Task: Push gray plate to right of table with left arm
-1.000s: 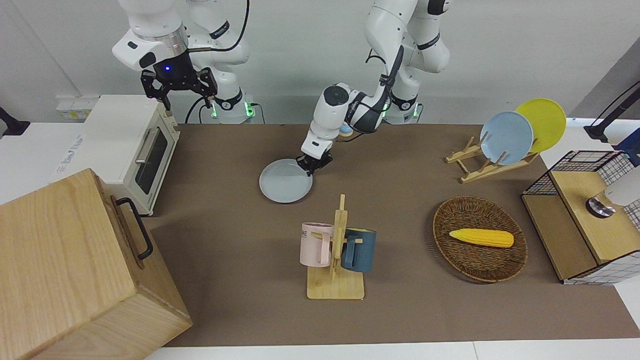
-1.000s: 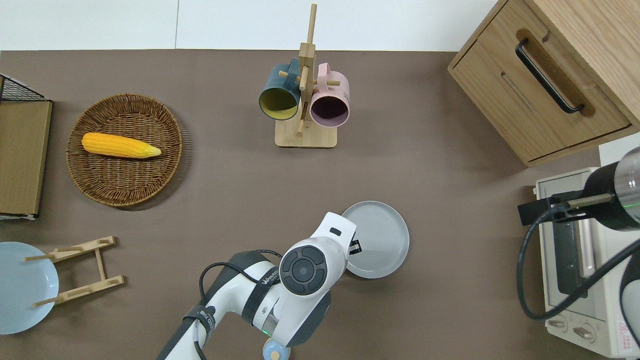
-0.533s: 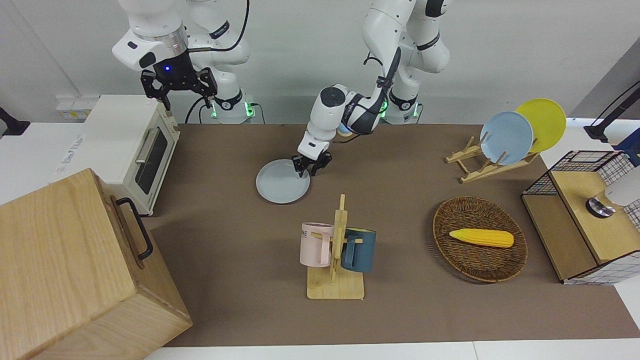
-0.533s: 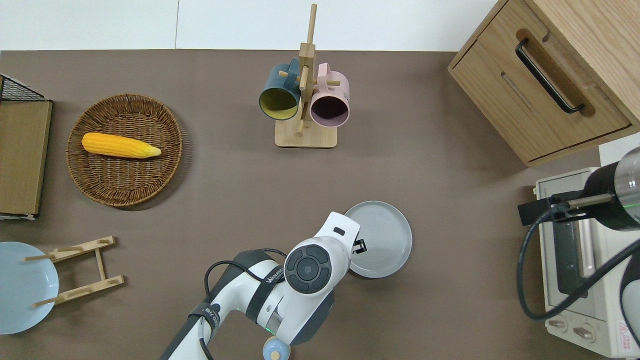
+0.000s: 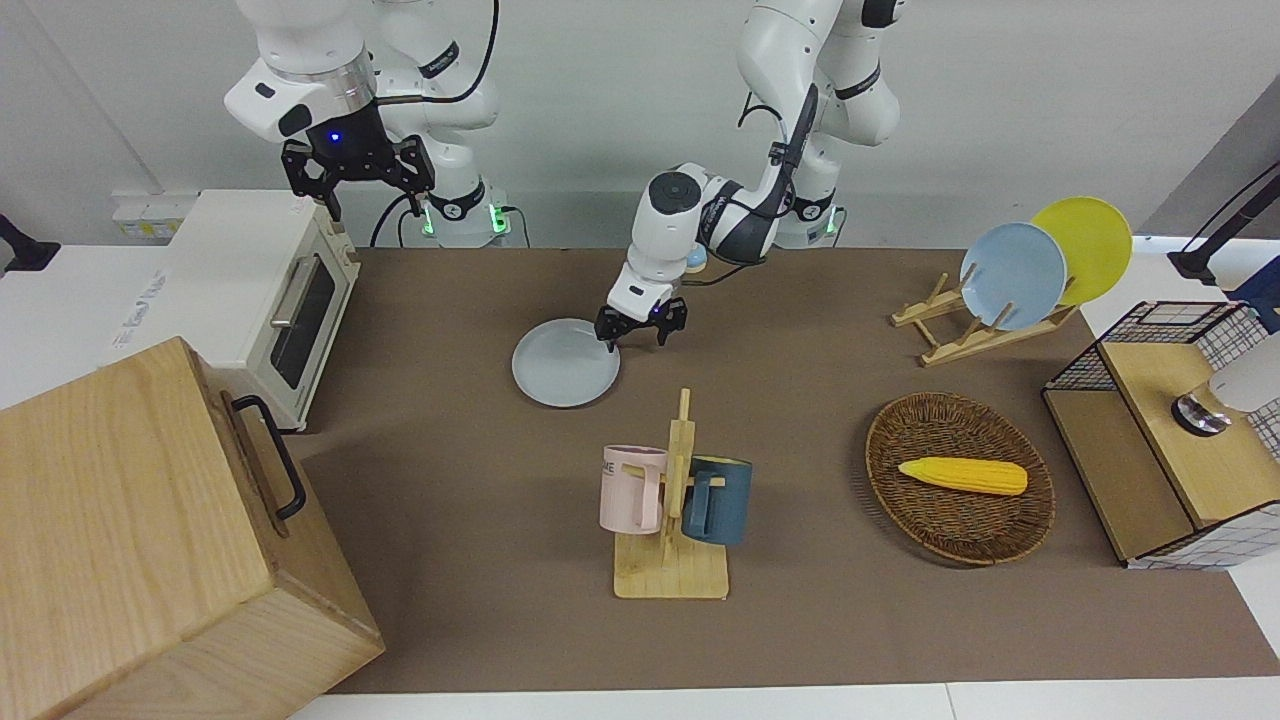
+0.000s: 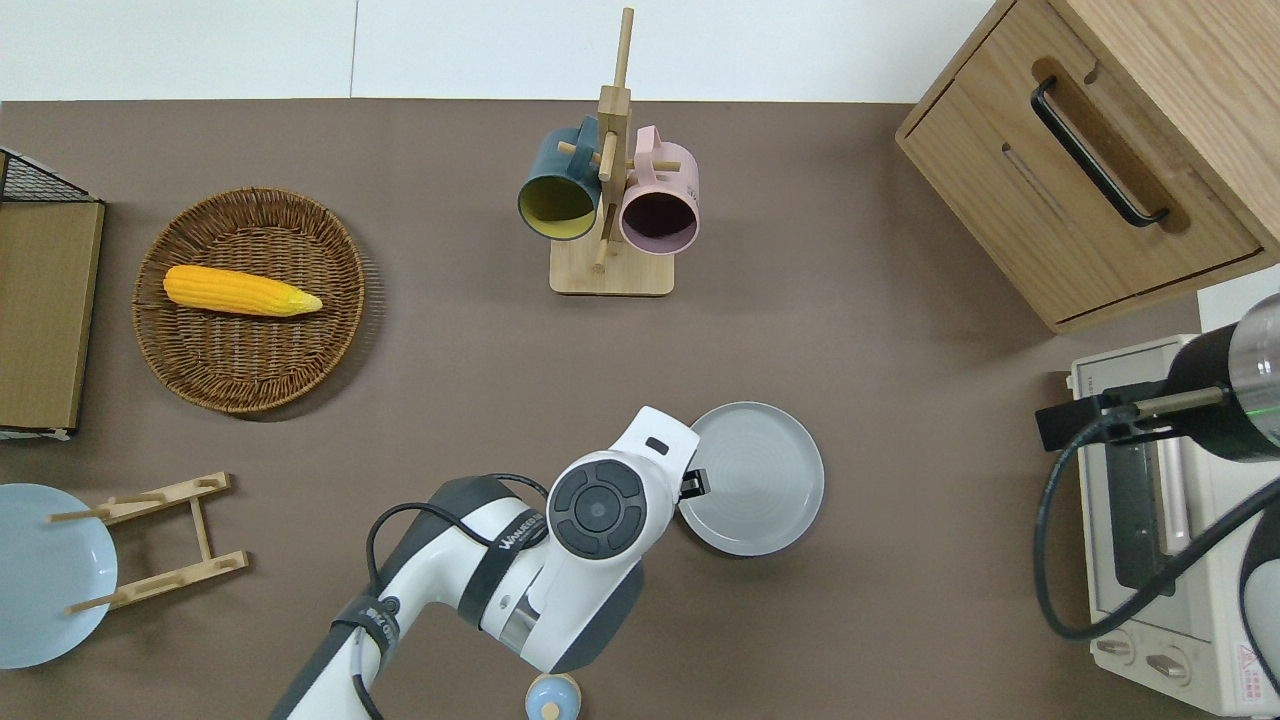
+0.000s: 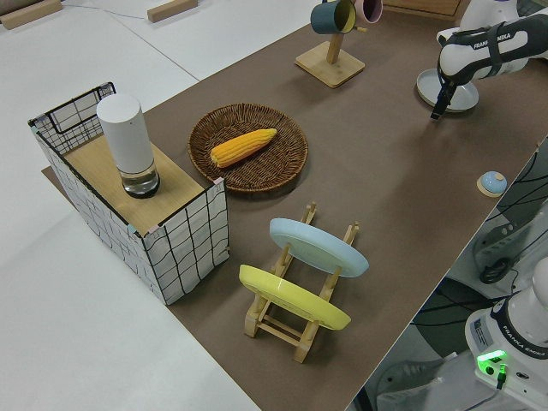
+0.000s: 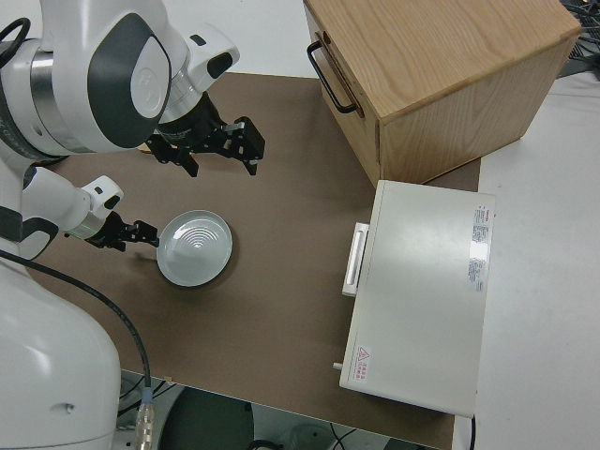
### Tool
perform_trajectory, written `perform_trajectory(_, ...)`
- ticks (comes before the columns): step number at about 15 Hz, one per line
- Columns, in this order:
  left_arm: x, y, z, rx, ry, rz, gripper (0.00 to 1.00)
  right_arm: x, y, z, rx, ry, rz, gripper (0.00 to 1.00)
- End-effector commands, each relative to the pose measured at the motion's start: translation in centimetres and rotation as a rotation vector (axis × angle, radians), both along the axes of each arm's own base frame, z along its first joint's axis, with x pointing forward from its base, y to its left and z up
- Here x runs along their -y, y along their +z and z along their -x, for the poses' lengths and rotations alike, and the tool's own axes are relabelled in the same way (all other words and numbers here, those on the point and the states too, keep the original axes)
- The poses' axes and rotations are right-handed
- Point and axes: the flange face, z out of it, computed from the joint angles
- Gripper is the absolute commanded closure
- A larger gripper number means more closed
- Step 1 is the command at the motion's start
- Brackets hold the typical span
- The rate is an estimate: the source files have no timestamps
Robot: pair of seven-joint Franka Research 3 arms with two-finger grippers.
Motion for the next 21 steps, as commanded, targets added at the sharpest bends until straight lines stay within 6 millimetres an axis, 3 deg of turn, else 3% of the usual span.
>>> perform_trajectory(1,-4.7,2.3,-2.3,0.004,-0.106,-0.061,0.00,0.1,0.2,0.5,-0.006,0.004,0.003,0.005)
perform_trajectory(3,-7.2,3.7,-3.6,0.014,-0.134,-0.061,0.00,0.1,0.2,0.5,-0.006,0.004,0.001,0.005)
perform_trajectory(7,-16.3,9.6,-6.4,0.024,-0.164,-0.068,0.00,0.1,0.2,0.5,-0.006,0.004,0.001,0.005)
perform_trajectory(11,-22.1,12.9,-6.9,0.013,-0.170,-0.082,0.00,0.1,0.2,0.5,-0.006,0.004,0.003,0.005)
perform_trajectory(12,-25.2,14.7,-7.3,0.020,-0.180,-0.087,0.00,0.1,0.2,0.5,-0.006,0.004,0.001,0.005)
perform_trajectory(13,-26.7,15.9,-7.6,0.014,-0.174,-0.086,0.00,0.1,0.2,0.5,-0.006,0.004,0.001,0.005)
perform_trajectory(17,-30.9,23.0,-8.6,0.006,-0.138,-0.078,0.00,0.1,0.2,0.5,-0.006,0.004,0.001,0.005)
perform_trajectory(21,-31.6,28.6,-8.4,0.022,-0.129,-0.078,0.00,0.1,0.2,0.5,-0.006,0.004,0.001,0.005)
